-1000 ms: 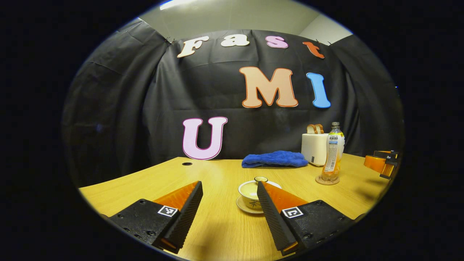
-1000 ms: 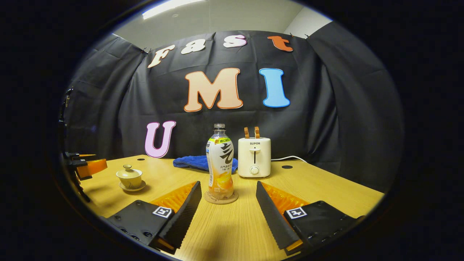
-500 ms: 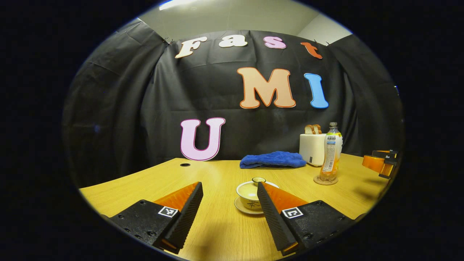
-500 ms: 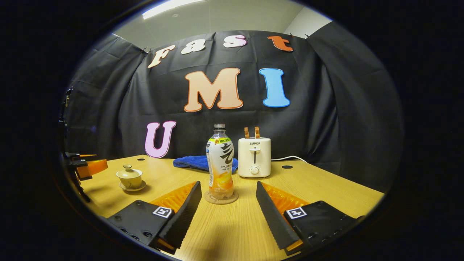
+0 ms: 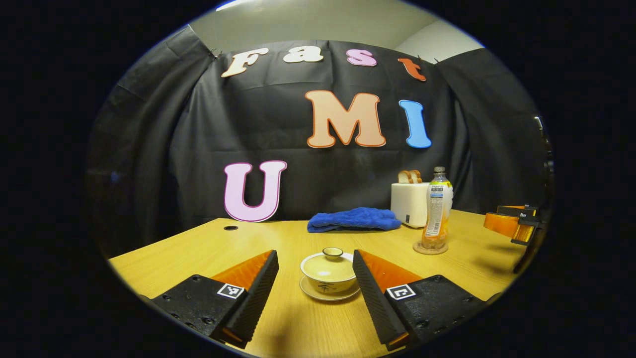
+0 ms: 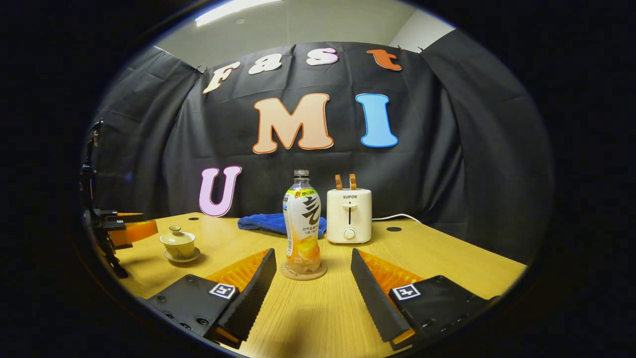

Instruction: Open the teacup lid with one hand, grasp the water bottle and pour water into the teacup with the other hand; after pouring, place the water bottle on the coaster and then close the teacup lid.

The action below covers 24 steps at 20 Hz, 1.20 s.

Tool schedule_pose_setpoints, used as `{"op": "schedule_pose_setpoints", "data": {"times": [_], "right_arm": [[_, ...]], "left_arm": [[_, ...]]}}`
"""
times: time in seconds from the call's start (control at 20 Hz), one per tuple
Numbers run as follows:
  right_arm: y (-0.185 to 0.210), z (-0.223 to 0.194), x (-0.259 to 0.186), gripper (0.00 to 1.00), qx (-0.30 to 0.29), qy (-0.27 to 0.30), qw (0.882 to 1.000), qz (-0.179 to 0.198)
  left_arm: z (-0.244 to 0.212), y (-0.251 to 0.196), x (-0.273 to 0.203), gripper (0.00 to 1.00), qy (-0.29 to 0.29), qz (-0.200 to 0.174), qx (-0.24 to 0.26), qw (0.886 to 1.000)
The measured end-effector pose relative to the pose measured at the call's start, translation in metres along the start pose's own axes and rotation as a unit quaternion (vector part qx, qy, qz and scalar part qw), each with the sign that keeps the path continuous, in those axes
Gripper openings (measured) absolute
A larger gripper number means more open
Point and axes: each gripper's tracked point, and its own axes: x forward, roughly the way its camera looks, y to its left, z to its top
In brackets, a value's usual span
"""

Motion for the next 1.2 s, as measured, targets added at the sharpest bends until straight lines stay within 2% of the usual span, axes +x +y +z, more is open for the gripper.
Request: {"op": "schedule_pose_setpoints", "data": {"times": [0.1, 0.2, 0.25, 0.3, 0.4, 0.45, 0.5, 0.55, 0.65, 0.7, 0.75, 0.8, 0.9, 0.95, 1.0, 1.1, 1.15, 1.2], "right_arm": [[0.001, 0.0, 0.0, 0.93, 0.0, 0.0, 1.0, 0.003], [0.001, 0.0, -0.001, 0.96, 0.0, 0.0, 1.0, 0.004], [0.001, 0.0, -0.001, 0.97, 0.0, 0.0, 1.0, 0.005], [0.001, 0.001, -0.001, 0.98, 0.0, 0.0, 1.0, 0.006], [0.002, 0.001, -0.001, 0.98, 0.0, 0.0, 1.0, 0.009], [0.002, 0.001, -0.001, 0.93, 0.0, 0.0, 1.0, 0.01], [0.002, 0.001, -0.001, 1.0, 0.0, 0.001, 1.0, 0.011], [0.002, 0.001, -0.002, 1.0, 0.0, 0.001, 1.0, 0.012], [0.003, 0.001, -0.002, 0.93, 0.0, 0.001, 1.0, 0.014], [0.003, 0.001, -0.002, 0.98, 0.0, 0.002, 1.0, 0.016], [0.003, 0.001, -0.003, 0.93, 0.0, 0.002, 1.0, 0.018], [0.004, 0.002, -0.003, 0.97, 0.0, 0.003, 1.0, 0.019], [0.004, 0.002, -0.003, 0.98, 0.0, 0.003, 1.0, 0.02], [0.004, 0.002, -0.003, 0.98, 0.0, 0.003, 1.0, 0.021], [0.004, 0.002, -0.003, 0.93, 0.0, 0.003, 1.0, 0.022], [0.004, 0.002, -0.004, 0.93, 0.0, 0.003, 1.0, 0.022], [0.005, 0.002, -0.003, 0.98, 0.0, 0.003, 1.0, 0.023], [0.004, 0.002, -0.004, 0.98, 0.0, 0.003, 1.0, 0.023]], "left_arm": [[-0.001, -0.006, 0.009, 0.88, 0.003, -0.013, 0.0, 1.0], [-0.004, -0.011, 0.017, 0.88, 0.012, -0.028, 0.003, 1.0], [-0.005, -0.013, 0.02, 0.84, 0.018, -0.033, 0.004, 0.999], [-0.008, -0.015, 0.024, 0.88, 0.024, -0.036, 0.004, 0.999], [-0.012, -0.016, 0.034, 0.88, 0.037, -0.039, 0.005, 0.999], [-0.013, -0.017, 0.038, 0.88, 0.042, -0.041, 0.007, 0.998], [-0.014, -0.019, 0.044, 0.87, 0.046, -0.044, 0.009, 0.998], [-0.014, -0.02, 0.049, 0.87, 0.048, -0.046, 0.01, 0.998], [-0.015, -0.022, 0.058, 0.84, 0.049, -0.048, 0.012, 0.998], [-0.016, -0.021, 0.063, 0.77, 0.05, -0.047, 0.012, 0.998], [-0.016, -0.022, 0.067, 0.77, 0.055, -0.05, 0.013, 0.997], [-0.018, -0.023, 0.069, 0.77, 0.061, -0.05, 0.014, 0.997], [-0.024, -0.026, 0.072, 0.73, 0.076, -0.054, 0.017, 0.996], [-0.024, -0.026, 0.072, 0.69, 0.078, -0.054, 0.018, 0.995], [-0.024, -0.024, 0.072, 0.7, 0.078, -0.052, 0.019, 0.995], [-0.022, -0.023, 0.072, 0.59, 0.074, -0.05, 0.019, 0.996], [-0.022, -0.021, 0.074, 0.51, 0.073, -0.046, 0.02, 0.996], [-0.021, -0.019, 0.074, 0.46, 0.07, -0.043, 0.02, 0.996]]}}
